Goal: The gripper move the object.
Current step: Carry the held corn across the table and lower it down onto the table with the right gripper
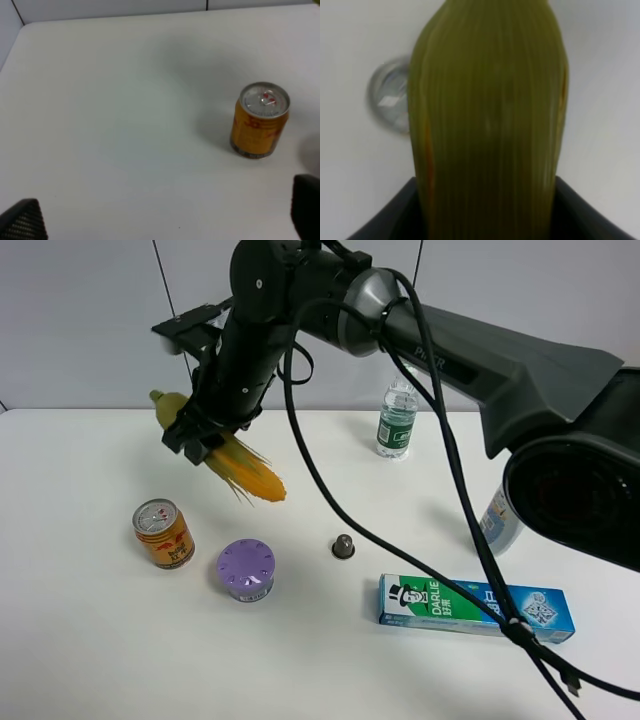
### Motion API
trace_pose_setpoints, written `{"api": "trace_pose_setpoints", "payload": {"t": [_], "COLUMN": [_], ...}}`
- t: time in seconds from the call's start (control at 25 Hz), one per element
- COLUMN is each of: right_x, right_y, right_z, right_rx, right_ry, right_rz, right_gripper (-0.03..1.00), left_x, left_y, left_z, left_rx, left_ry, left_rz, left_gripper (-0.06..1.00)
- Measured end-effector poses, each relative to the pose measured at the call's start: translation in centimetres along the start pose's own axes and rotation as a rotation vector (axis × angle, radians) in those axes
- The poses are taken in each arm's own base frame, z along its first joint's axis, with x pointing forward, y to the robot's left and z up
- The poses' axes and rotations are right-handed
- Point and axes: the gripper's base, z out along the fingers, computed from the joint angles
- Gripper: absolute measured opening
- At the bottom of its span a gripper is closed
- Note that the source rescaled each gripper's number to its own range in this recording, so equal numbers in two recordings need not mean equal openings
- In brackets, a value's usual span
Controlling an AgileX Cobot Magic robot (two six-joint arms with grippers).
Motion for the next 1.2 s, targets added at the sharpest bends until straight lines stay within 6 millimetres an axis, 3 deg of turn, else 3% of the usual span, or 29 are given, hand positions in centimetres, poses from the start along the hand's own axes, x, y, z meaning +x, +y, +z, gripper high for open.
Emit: {"api": "trace_pose_setpoints", "payload": {"t": [0.16, 0.6, 0.8, 1.08, 1.2], "right_x": [-0.8, -1.6, -1.4, 0.2, 0.6], "right_y": [3.5, 10.7, 12.0, 12.1, 12.0], "right_z": [0.7, 1.6, 2.6, 7.9, 9.0], "right_rx": [-0.041, -0.160, -0.186, -0.228, -0.235], "right_ry": [0.023, 0.045, 0.066, 0.171, 0.191], "right_rz": [-0.228, -0.547, -0.579, -0.521, -0.515], "right_gripper": [0.00, 0.00, 0.00, 0.00, 0.00], "left_x": [0.0, 0.0, 0.0, 0.0, 0.0], "left_y": [0.0, 0.0, 0.0, 0.0, 0.0], "left_z": [0.0, 0.0, 0.0, 0.0, 0.0], "left_rx": [0.000, 0.000, 0.000, 0.000, 0.000], "left_ry": [0.000, 0.000, 0.000, 0.000, 0.000], "left_rz": [0.000, 0.000, 0.000, 0.000, 0.000], "left_gripper": [1.00, 1.00, 1.00, 1.00, 1.00]}}
